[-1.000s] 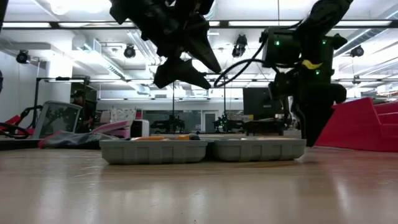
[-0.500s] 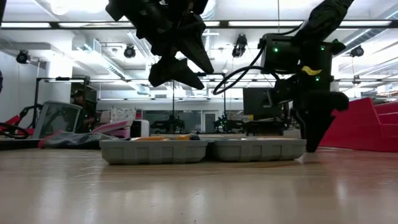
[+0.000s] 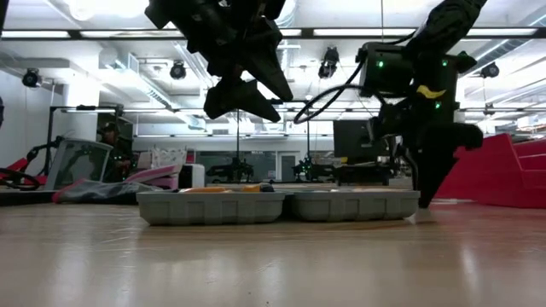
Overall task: Prefit tool cases
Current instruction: Put the screwdriver into the pre-fit tool case
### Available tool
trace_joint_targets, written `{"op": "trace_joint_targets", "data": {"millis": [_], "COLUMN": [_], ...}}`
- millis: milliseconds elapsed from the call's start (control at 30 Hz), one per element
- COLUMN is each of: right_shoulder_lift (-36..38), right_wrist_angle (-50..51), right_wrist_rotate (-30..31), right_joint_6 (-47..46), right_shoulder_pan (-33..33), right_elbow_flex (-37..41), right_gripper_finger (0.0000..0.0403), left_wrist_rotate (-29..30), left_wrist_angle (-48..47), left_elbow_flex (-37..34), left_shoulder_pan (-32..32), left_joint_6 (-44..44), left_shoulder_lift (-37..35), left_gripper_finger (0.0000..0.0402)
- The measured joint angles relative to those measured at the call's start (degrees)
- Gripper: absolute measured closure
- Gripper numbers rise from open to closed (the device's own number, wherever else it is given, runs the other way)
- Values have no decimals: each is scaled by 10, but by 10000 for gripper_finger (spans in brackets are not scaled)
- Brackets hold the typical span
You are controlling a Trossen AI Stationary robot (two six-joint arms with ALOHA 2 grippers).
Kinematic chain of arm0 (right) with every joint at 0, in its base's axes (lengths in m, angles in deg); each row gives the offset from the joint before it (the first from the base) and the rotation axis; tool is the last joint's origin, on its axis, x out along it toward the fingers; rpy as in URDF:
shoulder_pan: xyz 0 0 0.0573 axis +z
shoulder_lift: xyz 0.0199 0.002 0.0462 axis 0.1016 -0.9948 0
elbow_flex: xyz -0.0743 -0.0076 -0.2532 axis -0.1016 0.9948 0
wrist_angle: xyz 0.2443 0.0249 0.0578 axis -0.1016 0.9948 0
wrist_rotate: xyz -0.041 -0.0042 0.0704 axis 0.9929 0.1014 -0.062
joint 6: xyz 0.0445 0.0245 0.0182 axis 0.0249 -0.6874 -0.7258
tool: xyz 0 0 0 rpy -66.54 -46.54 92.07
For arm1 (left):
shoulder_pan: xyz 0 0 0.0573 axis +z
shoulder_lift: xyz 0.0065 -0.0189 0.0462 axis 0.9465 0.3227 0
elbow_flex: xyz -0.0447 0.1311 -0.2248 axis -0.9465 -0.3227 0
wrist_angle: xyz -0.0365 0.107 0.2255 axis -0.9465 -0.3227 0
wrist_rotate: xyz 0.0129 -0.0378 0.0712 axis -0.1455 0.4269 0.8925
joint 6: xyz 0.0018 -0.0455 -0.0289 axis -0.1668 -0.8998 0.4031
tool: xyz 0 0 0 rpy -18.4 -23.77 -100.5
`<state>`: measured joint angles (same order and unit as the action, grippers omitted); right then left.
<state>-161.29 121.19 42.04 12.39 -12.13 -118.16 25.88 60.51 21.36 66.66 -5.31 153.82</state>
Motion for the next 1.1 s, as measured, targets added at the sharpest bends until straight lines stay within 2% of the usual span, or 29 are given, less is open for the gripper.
{"op": "trace_joint_targets", "data": {"millis": [100,300,500,600,800,1100], "right_shoulder_lift": [27,87,126,134,138,140], "right_wrist_angle": [5,29,25,2,-71,-69], "right_wrist_rotate": [-21,-22,-19,-12,-11,14], "right_joint_6": [1,30,99,118,140,114], "right_shoulder_pan": [9,47,83,98,116,115], "right_elbow_flex": [0,-2,-2,-2,-3,-3], "right_gripper_finger": [389,390,391,394,397,400], "left_wrist_rotate": [-3,-5,-59,-79,-79,-67], "left_wrist_angle": [0,0,54,82,87,52], "left_elbow_flex": [0,0,0,0,0,0], "left_shoulder_pan": [-1,-6,-6,-6,-1,2], "left_joint_6": [0,4,-9,-21,-36,-48], "left_shoulder_lift": [0,0,2,6,6,5], "left_gripper_finger": [216,210,210,216,225,221]}}
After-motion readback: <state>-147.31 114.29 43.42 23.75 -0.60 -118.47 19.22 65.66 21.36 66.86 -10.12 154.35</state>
